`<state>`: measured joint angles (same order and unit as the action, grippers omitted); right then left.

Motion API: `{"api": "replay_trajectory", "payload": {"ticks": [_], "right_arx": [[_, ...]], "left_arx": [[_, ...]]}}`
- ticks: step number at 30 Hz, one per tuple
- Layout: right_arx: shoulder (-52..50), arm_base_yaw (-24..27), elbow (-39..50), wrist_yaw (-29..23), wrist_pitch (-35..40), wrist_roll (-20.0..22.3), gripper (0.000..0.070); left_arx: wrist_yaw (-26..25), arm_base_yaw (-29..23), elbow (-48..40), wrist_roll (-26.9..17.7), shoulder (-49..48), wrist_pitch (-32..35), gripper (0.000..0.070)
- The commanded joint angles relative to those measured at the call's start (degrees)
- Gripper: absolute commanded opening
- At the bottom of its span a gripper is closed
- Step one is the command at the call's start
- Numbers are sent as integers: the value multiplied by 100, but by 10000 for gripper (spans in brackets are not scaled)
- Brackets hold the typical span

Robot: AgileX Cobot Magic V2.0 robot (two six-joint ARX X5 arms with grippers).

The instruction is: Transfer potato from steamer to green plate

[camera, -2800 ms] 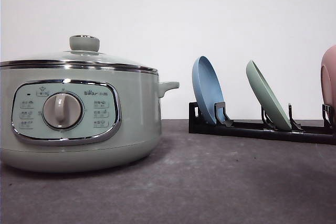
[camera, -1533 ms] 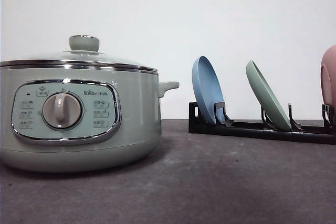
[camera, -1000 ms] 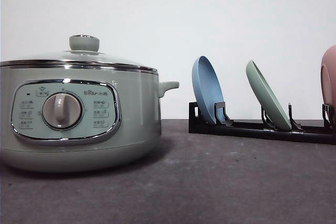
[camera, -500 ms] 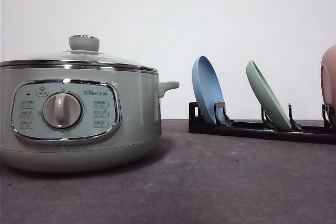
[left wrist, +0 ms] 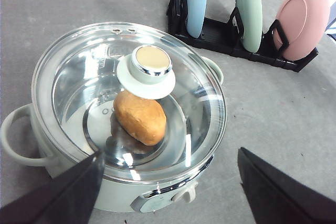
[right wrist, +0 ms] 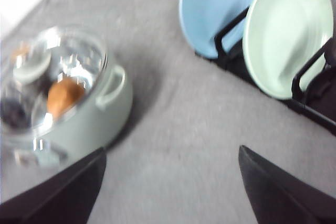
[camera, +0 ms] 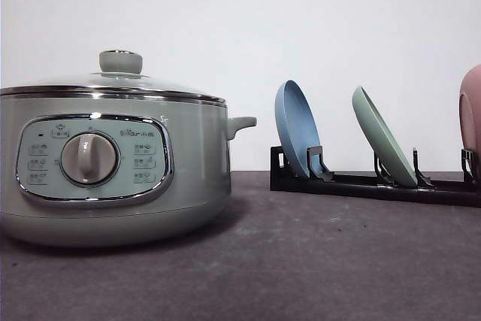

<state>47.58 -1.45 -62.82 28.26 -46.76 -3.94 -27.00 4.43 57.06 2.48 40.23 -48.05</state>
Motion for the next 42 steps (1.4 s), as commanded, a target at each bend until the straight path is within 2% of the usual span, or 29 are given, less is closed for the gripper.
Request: {"api": "replay_trajectory", "payload": {"ticks": [1, 13, 21, 35, 38, 42], "right_arx": [[246, -9, -227, -25, 186, -321, 509], [2636, -56, -2065, -37, 467, -364, 508], [4177, -165, -3092, -253, 520, -359, 508], [5685, -465, -3225, -888, 1571, -361, 505], [5883, -524, -3225, -1023, 1678, -359, 446], [6078, -584, -3225, -1056, 1740, -360, 412]], "left_arx": [[-21, 15, 144, -31, 31, 42, 519], [-21, 15, 144, -31, 31, 18, 515], [-20, 15, 144, -33, 31, -9, 515], [-20, 15, 144, -33, 31, -156, 515], [-22, 15, 144, -31, 31, -212, 515], [-21, 15, 144, -31, 31, -216, 515]]}}
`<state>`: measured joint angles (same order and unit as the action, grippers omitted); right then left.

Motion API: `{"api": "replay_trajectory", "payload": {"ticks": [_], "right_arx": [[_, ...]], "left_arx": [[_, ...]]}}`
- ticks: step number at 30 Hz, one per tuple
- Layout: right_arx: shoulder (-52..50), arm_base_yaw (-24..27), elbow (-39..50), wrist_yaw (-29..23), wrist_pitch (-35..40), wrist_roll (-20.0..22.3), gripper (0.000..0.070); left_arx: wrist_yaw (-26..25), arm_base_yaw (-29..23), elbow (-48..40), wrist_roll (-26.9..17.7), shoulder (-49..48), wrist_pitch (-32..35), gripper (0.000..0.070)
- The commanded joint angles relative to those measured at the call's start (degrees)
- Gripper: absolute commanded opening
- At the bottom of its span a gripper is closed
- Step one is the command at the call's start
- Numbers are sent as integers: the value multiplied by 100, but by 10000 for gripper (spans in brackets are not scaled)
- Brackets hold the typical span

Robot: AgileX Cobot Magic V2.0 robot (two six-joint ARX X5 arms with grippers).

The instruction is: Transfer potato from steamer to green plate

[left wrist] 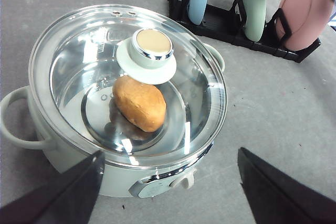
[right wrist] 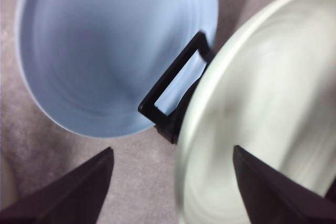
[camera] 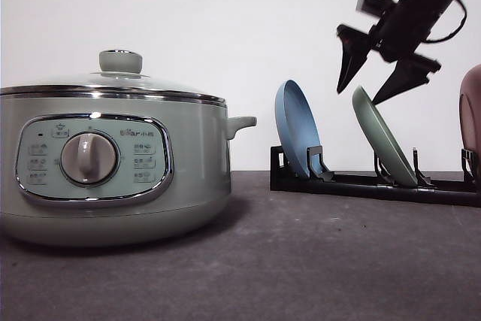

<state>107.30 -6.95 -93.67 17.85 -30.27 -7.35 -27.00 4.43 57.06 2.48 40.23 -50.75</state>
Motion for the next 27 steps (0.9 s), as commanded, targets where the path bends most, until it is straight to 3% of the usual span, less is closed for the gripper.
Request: {"api": "replay_trajectory", "payload": {"ticks": [1, 6, 10, 16, 27], "right_arx": [[139, -48, -140, -34, 97, -17, 386], [220, -100, -140, -178, 114, -17, 287], [221, -106, -140, -185, 114, -20, 122], [221, -106, -140, -184, 113, -68, 17], [-120, -109, -173, -179, 130, -140, 4]], "left_arx": [[-21, 15, 144, -31, 31, 53, 515], [-21, 15, 144, -31, 31, 55, 515], [-20, 15, 144, -33, 31, 57, 515], [-20, 15, 144, -33, 31, 57, 515], [-20, 15, 144, -33, 31, 57, 515]]}}
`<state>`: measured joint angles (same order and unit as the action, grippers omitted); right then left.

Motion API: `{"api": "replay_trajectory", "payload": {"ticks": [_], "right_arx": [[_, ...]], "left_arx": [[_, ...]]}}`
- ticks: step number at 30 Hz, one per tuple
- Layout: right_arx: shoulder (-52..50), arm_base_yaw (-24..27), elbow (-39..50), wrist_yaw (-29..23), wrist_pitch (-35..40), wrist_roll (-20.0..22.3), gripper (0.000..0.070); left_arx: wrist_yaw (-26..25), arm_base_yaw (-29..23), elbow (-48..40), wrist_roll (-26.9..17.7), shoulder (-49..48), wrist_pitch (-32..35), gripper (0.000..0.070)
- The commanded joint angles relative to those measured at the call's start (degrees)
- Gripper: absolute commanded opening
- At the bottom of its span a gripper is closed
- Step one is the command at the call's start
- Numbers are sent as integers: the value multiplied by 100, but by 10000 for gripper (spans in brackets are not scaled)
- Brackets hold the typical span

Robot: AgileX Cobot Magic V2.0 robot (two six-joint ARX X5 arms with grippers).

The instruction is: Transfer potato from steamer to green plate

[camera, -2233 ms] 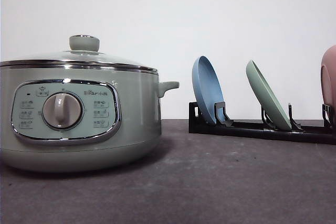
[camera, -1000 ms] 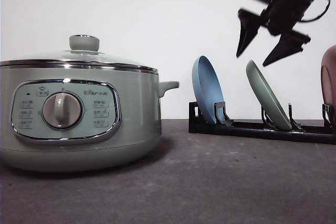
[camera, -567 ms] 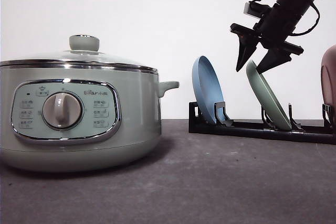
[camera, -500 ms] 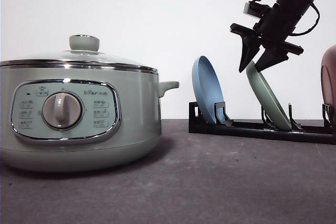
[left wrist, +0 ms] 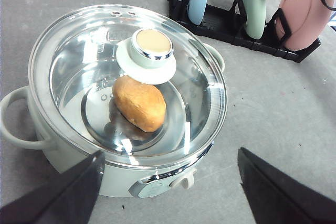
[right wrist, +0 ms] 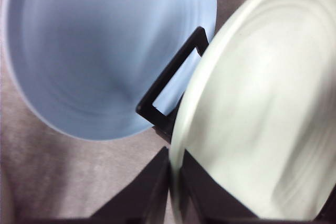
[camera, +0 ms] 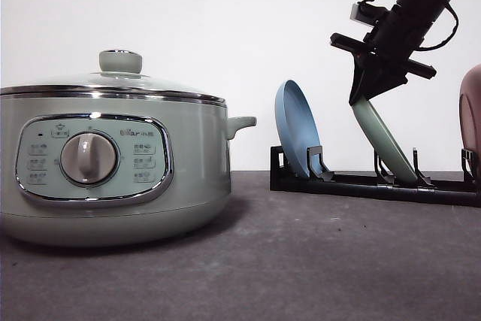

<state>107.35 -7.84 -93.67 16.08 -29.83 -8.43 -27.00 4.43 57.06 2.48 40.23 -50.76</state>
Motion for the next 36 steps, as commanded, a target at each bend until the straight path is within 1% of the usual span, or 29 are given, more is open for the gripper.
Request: {"api": "replay_trajectory", "payload": {"ticks": [1, 8, 11, 17, 20, 24, 28, 31, 36], "right_arx": [[-210, -24, -173, 1, 74, -26, 4], [-986, -82, -173, 39, -173, 45, 4], [-1371, -164, -173, 37, -410, 164, 4], [-2086, -408, -173, -5, -1326, 548, 4], [-2401, -644, -173, -111, -1943, 824, 4], [-2653, -1166, -169, -618, -2862, 1206, 4], [-2725, -1885, -129, -1119, -3669, 1363, 3], [-2725, -2539, 32, -1496, -3940, 1359, 3], [-2727, -3554, 694, -2139, -3996, 1173, 3]], "left_arx": [[-20, 15, 144, -33, 31, 59, 515], [-20, 15, 144, -33, 31, 59, 515], [-22, 15, 144, -33, 31, 61, 515], [-22, 15, 144, -33, 31, 63, 515], [-20, 15, 144, -35, 31, 63, 515], [-21, 15, 144, -37, 31, 67, 515], [-20, 15, 144, -37, 31, 81, 515], [-20, 15, 144, -37, 31, 97, 515], [-20, 15, 144, -37, 31, 103, 515]]}}
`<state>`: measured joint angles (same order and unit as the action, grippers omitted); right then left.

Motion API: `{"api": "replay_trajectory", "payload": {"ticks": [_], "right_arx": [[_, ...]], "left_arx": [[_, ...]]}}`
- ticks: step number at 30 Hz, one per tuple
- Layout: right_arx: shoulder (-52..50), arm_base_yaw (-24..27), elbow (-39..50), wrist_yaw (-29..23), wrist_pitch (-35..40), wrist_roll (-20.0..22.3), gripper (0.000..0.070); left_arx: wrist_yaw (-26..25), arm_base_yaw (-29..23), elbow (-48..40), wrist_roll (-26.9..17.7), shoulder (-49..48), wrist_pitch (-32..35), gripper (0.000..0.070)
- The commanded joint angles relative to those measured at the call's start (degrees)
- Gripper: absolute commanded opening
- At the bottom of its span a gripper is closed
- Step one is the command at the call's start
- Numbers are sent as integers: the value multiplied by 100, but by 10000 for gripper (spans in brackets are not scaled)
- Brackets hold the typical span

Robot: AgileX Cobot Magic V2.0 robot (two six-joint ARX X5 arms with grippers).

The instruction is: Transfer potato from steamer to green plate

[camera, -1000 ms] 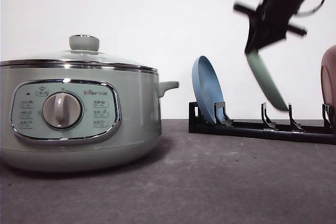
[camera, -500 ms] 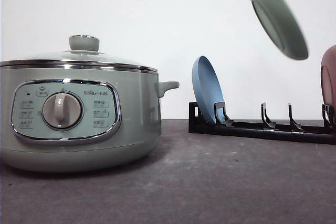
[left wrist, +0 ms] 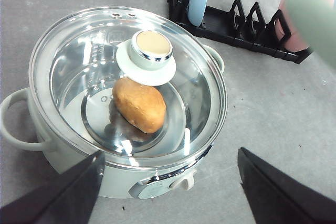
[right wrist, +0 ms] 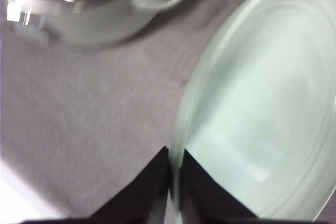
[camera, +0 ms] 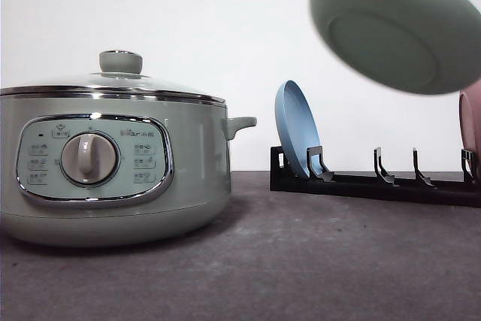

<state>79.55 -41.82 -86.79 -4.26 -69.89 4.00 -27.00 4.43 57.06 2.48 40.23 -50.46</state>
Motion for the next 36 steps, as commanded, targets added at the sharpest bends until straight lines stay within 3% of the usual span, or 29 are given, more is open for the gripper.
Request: {"api": "replay_trajectory", "payload": {"ticks": [1, 8, 13, 19, 32, 34, 36], "right_arx": [[52, -323, 178, -188, 49, -115, 3], [58, -1235, 1526, -720, 828, -384, 3], [131, -1570, 2258, -825, 1500, -498, 3], [497, -1707, 2629, -1144, 1865, -507, 3], [1477, -1773, 2658, -863, 2017, -509, 6], [1522, -1773, 2658, -707, 2022, -511, 35], [1528, -1773, 2658, -617, 2021, -532, 137]], "left_arx": [[-20, 15, 144, -37, 31, 72, 515], [-20, 15, 144, -37, 31, 72, 515], [-20, 15, 144, -35, 31, 72, 515], [-20, 15, 144, -35, 31, 66, 515], [-20, 15, 144, -35, 31, 68, 515], [-20, 15, 144, -35, 31, 67, 515], [-20, 15, 144, -35, 31, 65, 515]]}}
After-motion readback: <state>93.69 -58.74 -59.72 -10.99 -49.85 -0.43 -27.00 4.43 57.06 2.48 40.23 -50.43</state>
